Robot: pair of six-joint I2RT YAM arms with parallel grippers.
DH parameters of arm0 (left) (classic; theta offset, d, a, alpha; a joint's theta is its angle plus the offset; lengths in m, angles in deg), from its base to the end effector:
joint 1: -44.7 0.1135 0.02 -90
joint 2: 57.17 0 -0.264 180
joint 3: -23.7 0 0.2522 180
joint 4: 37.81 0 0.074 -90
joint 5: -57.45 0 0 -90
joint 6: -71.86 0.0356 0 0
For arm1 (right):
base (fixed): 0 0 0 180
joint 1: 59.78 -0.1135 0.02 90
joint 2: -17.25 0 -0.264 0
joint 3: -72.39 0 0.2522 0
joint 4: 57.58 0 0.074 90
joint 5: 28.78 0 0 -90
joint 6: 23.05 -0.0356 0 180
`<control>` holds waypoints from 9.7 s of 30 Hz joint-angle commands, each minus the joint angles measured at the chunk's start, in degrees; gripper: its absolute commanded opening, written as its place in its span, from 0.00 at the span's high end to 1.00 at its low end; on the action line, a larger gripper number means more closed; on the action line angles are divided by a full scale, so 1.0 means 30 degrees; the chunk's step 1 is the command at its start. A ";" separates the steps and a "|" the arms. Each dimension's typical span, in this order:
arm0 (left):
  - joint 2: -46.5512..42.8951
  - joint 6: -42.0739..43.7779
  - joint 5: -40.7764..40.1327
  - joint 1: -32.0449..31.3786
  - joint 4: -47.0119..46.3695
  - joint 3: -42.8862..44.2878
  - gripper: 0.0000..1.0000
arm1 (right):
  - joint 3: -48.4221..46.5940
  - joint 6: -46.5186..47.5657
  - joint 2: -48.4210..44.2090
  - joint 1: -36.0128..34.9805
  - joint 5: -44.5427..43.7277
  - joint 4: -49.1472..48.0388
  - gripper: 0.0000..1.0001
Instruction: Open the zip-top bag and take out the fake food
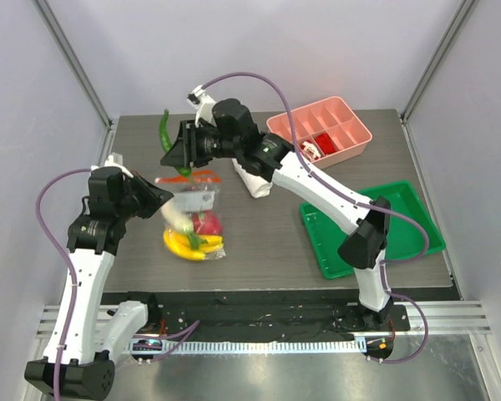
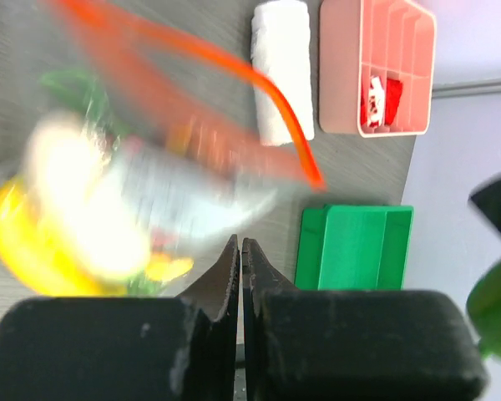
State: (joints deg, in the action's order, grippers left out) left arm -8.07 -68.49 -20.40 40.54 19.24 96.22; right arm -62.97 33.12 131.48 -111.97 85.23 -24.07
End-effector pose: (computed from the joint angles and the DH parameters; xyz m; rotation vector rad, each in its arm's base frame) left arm 0.1682 -0.0197 0.3530 -0.7624 2.1140 -0.7629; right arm 0.2752 0.3783 0.4223 -0.6522 1.9064 1.3984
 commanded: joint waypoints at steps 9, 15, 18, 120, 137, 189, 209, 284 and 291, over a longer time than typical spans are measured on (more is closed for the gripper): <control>0.1853 0.3251 -0.1378 -0.0077 -0.0370 0.2618 0.99 | 0.8975 0.0933 -0.9006 0.4002 -0.6740 0.4840 0.95; 0.2235 -0.1553 -0.0710 -0.0077 -0.1362 0.1419 0.76 | 1.1554 -0.0994 -1.1123 0.6343 -1.0491 0.7766 0.96; 0.2879 -0.2374 -0.0444 -0.0077 -0.1130 0.1886 0.66 | 1.4277 -0.1289 -1.1797 0.9359 -1.1777 0.9199 0.96; 0.7419 -0.3723 -0.0859 -0.2299 0.0864 0.4167 0.43 | 0.4088 -0.1673 0.4578 0.3597 -0.0152 -0.0254 0.57; 1.2342 -0.1585 -0.5215 -0.6609 0.3265 1.0061 0.46 | 0.6666 -0.4486 0.2762 0.3449 0.1840 -0.3917 0.99; 1.8580 -0.2728 -1.0139 -0.9890 0.8978 1.6650 0.49 | 0.7192 0.2400 -0.0372 0.6816 -0.4925 0.5809 0.48; 2.6259 -0.4048 -1.4856 -1.0916 1.5952 2.5149 0.36 | 1.3228 0.3891 -0.6613 0.8898 -0.5807 0.6660 0.44; 1.2553 0.2280 -1.3893 -1.2411 0.6903 1.0739 1.00 | 1.2790 0.0701 -0.5415 0.5917 0.2984 0.1124 0.27; 1.0733 0.3072 -1.3013 -1.2411 0.5464 0.9739 1.00 | 1.2702 -0.0707 -0.5178 0.3249 0.1755 -0.0254 0.27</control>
State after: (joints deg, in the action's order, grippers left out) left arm 26.88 -61.16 -61.65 3.20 41.49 125.38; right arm -22.82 34.46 116.58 -98.77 91.35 -19.74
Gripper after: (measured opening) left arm 0.003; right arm 0.737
